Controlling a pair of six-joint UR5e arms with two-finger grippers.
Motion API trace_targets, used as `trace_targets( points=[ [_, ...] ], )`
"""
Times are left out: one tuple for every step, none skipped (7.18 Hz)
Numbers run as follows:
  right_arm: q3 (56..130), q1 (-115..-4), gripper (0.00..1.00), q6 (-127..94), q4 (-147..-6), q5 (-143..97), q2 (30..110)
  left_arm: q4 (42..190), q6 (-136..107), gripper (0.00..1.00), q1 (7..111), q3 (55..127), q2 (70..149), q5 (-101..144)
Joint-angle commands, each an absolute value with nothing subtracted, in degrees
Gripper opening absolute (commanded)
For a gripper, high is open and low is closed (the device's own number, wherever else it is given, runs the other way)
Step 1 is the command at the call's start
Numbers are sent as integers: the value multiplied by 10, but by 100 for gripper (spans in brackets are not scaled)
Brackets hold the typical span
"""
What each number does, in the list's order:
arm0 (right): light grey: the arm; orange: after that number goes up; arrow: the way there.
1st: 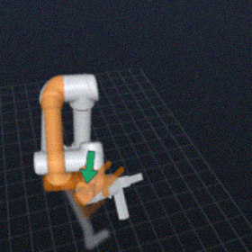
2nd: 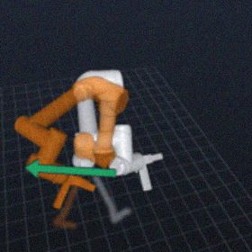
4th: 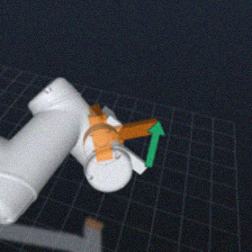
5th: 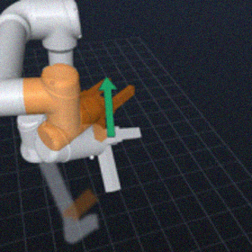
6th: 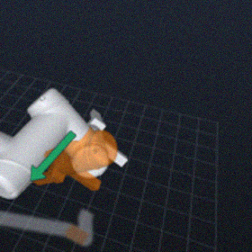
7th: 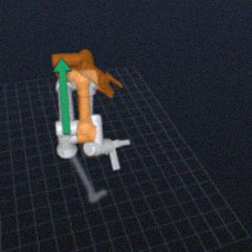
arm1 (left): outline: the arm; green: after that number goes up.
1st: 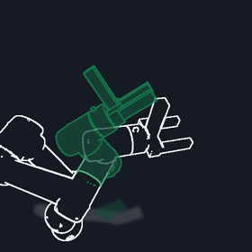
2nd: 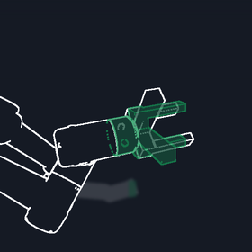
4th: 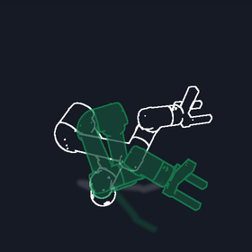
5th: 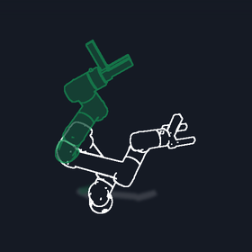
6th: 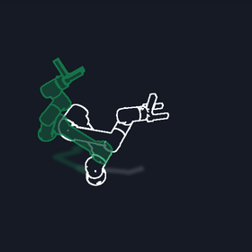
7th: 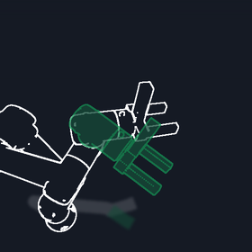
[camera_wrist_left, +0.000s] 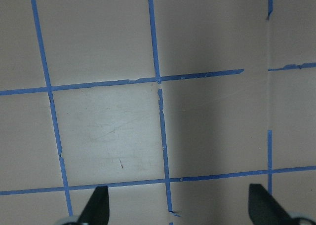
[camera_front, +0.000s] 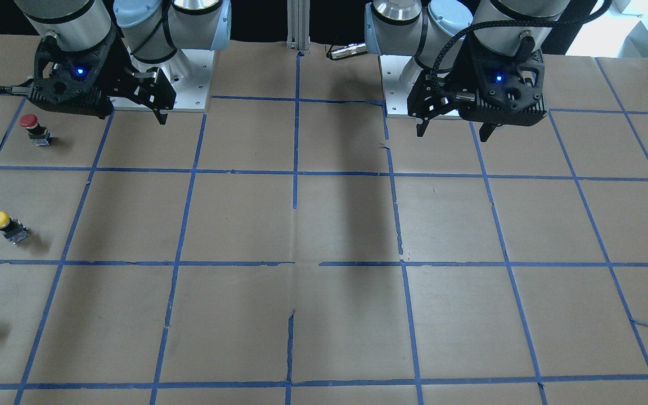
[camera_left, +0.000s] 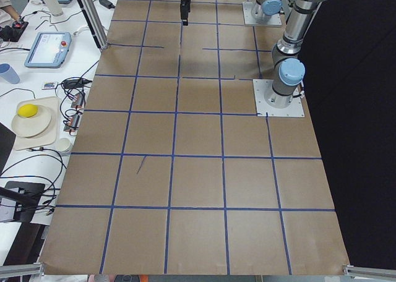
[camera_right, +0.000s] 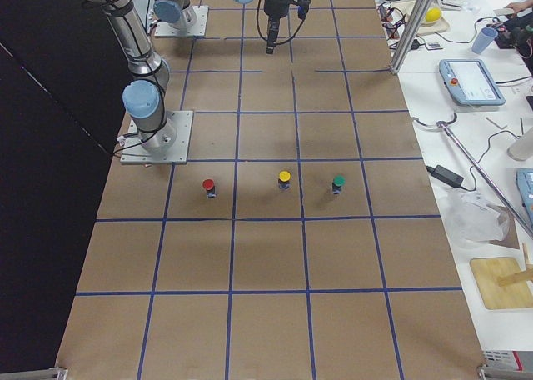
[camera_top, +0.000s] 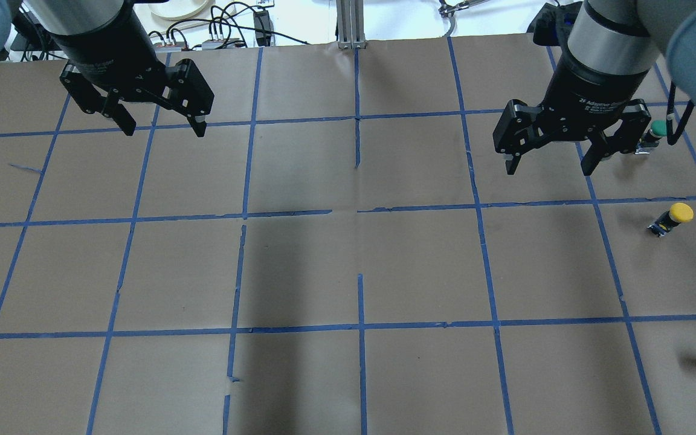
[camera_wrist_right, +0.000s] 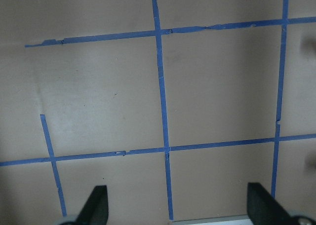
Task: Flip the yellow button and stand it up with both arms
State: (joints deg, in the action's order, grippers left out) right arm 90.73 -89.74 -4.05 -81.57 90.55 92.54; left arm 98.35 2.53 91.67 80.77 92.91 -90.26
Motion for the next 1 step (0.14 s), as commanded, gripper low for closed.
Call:
trace_targets(
  points=[
    [907,-897,100,-41,-816,907,927,983,25,100,917,808,929,-903]
  ],
)
